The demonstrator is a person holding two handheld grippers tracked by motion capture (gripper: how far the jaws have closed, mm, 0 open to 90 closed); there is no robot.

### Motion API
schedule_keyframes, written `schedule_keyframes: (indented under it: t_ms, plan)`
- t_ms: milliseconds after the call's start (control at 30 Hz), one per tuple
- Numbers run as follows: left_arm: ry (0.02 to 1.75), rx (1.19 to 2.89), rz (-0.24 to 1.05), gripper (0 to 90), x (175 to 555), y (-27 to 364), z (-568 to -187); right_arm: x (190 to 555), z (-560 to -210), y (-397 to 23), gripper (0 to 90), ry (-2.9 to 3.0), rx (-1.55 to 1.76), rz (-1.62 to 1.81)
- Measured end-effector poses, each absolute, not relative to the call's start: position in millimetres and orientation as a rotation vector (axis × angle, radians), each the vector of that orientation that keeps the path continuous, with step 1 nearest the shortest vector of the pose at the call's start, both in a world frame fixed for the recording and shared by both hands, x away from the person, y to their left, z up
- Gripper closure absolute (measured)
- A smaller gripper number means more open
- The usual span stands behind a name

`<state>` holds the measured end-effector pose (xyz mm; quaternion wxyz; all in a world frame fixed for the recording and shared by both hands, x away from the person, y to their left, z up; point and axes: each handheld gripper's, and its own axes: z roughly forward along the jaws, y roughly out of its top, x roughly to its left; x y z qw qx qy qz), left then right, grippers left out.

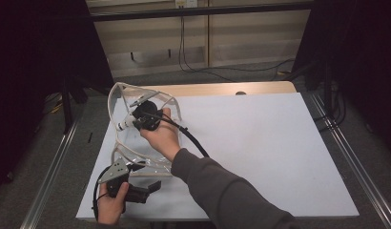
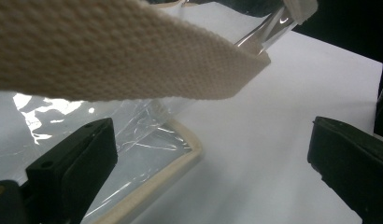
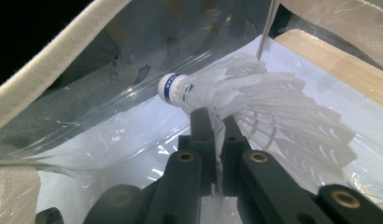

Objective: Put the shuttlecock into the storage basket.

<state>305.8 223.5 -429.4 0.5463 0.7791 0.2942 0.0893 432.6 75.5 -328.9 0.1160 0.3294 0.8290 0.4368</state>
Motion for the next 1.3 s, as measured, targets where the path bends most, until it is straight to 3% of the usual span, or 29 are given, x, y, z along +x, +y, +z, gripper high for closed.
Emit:
schedule_keyframes:
  t_ms: [1300]
  plan:
    - [0.702, 1.854, 0.217, 1.5, 305.4, 224.1, -430.0, 438.8, -356.8, 80.5, 88.7, 2.489, 0.903, 1.151]
